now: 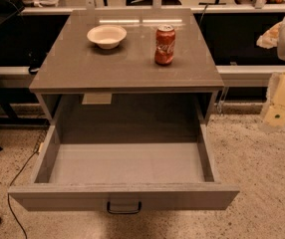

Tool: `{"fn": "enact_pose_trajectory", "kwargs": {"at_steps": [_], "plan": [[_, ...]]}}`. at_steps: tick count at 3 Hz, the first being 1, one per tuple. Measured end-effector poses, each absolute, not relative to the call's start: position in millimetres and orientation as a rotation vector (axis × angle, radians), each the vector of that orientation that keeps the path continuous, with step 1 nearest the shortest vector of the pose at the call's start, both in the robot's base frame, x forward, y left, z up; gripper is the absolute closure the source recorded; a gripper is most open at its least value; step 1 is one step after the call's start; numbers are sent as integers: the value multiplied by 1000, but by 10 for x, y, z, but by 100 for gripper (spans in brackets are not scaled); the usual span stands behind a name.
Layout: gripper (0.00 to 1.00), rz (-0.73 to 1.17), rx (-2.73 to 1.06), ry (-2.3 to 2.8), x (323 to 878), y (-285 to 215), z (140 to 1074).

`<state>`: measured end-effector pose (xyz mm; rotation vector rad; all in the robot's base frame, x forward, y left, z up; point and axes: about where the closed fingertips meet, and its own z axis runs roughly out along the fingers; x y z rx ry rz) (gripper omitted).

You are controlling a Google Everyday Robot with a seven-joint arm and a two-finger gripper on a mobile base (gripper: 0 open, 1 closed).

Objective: Place coke can into top drawer

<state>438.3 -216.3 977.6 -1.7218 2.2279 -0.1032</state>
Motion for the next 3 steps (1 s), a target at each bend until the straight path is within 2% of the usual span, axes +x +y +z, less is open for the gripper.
{"fn": "enact_pose_trajectory", "kwargs": {"at_steps": [1,3], "plan": [[0,-103,-1721,2228,4384,-2163,9776],[0,-30,-1270,2102,5492,-2368,9990]]}}
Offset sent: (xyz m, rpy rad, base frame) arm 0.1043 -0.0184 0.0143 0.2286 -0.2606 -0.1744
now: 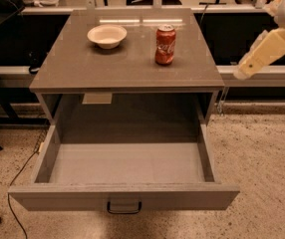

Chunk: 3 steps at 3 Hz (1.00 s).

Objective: Place coke can into top drawer

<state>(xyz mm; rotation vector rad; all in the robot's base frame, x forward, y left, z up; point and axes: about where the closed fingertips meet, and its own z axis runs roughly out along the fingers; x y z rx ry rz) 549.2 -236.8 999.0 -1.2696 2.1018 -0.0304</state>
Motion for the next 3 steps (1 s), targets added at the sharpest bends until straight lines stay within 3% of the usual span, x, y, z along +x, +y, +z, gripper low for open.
{"fn": "enact_pose_trajectory", "kwargs": {"at_steps": [2,3], "plan": [[0,156,-869,2101,7054,-2129,9958],[0,164,-861,2100,7115,-2108,9951]]}}
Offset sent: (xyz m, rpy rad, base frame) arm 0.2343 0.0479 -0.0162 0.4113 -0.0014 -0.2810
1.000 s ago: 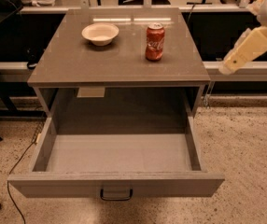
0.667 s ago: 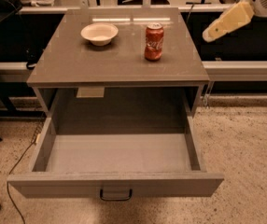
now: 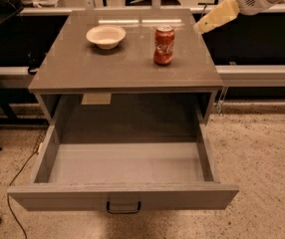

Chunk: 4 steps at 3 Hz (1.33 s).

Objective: Place coke can into top drawer

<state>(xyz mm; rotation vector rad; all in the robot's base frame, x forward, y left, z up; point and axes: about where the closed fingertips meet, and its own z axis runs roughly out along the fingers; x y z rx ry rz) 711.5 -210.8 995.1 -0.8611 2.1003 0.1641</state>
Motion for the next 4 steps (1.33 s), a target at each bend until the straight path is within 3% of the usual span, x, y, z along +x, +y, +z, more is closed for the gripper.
{"fn": "enact_pose_trajectory", "kwargs": {"at_steps": [1,4], "plan": [[0,184,-853,2115,7171,-2003,9791],[0,362,-587,2063,7844,-1044,9169]]}}
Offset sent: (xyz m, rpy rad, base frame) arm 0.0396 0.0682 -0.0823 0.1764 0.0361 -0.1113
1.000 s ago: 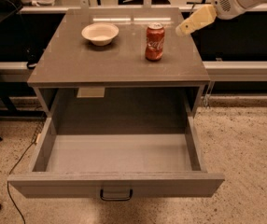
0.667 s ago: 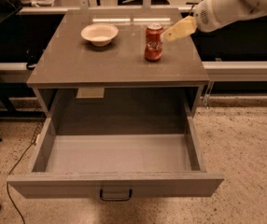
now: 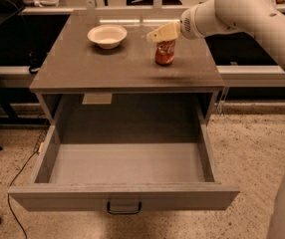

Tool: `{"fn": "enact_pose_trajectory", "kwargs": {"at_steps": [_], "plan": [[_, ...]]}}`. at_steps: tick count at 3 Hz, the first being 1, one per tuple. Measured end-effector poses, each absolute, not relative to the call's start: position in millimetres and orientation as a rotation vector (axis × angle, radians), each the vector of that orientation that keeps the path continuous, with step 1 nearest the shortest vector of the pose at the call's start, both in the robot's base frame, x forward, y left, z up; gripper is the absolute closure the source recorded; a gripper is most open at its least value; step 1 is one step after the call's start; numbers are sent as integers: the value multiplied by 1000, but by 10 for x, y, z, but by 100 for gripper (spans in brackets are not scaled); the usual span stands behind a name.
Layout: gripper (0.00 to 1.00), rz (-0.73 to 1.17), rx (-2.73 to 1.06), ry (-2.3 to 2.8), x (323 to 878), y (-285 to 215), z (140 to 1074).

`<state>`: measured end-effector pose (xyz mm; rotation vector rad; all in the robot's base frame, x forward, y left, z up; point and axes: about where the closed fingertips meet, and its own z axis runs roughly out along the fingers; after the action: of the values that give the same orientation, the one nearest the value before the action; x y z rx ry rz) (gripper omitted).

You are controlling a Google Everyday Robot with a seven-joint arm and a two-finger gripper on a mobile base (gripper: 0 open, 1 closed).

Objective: Place coke can into top drawer

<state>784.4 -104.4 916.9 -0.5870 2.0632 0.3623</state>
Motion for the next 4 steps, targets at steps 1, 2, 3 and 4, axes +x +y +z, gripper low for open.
{"fn": "enact_pose_trajectory", "kwargs": {"at_steps": [1,2,3,4], "plan": [[17,412,-585,2051,7976,-764,9088],[48,432,-585,2064,7982,-614,8992],[70,416,-586,2075,7883,-697,9000],[94,430,-621,2065,7500,-944,9163]]}}
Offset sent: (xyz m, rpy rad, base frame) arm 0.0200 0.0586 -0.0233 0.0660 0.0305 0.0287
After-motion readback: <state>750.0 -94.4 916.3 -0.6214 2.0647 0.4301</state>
